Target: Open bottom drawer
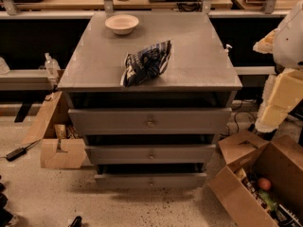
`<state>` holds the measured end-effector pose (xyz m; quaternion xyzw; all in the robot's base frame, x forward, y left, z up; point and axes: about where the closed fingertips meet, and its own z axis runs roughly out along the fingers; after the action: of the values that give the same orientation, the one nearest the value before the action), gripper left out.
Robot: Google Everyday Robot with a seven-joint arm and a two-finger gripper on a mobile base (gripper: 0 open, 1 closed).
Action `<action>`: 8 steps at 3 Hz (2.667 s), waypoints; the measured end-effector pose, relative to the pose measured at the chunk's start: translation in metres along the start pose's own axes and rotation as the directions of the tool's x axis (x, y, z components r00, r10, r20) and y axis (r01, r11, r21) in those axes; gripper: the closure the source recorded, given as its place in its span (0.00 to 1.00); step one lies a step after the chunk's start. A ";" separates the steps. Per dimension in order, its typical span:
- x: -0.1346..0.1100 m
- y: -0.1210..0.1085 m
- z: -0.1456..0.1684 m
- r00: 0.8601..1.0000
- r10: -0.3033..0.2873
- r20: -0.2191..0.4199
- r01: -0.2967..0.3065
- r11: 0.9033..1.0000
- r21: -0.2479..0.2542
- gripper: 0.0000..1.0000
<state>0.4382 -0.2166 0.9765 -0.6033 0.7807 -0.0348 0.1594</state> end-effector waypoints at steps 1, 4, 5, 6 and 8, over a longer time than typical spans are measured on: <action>0.000 0.000 0.000 1.000 0.000 0.000 0.000 1.000 0.000 0.00; 0.026 0.049 0.163 0.976 0.012 0.216 0.020 0.989 -0.144 0.00; 0.036 0.075 0.240 0.964 -0.009 0.266 0.049 0.988 -0.146 0.00; 0.048 0.080 0.294 0.959 -0.004 0.283 0.031 0.995 -0.090 0.00; 0.070 0.028 0.329 0.976 0.036 0.213 -0.048 0.998 0.051 0.00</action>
Offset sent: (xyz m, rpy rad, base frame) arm 0.0193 0.0125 -0.0783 0.1180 0.0620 0.0537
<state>0.4927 -0.2299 0.6436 -0.5821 0.7706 0.0115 0.2594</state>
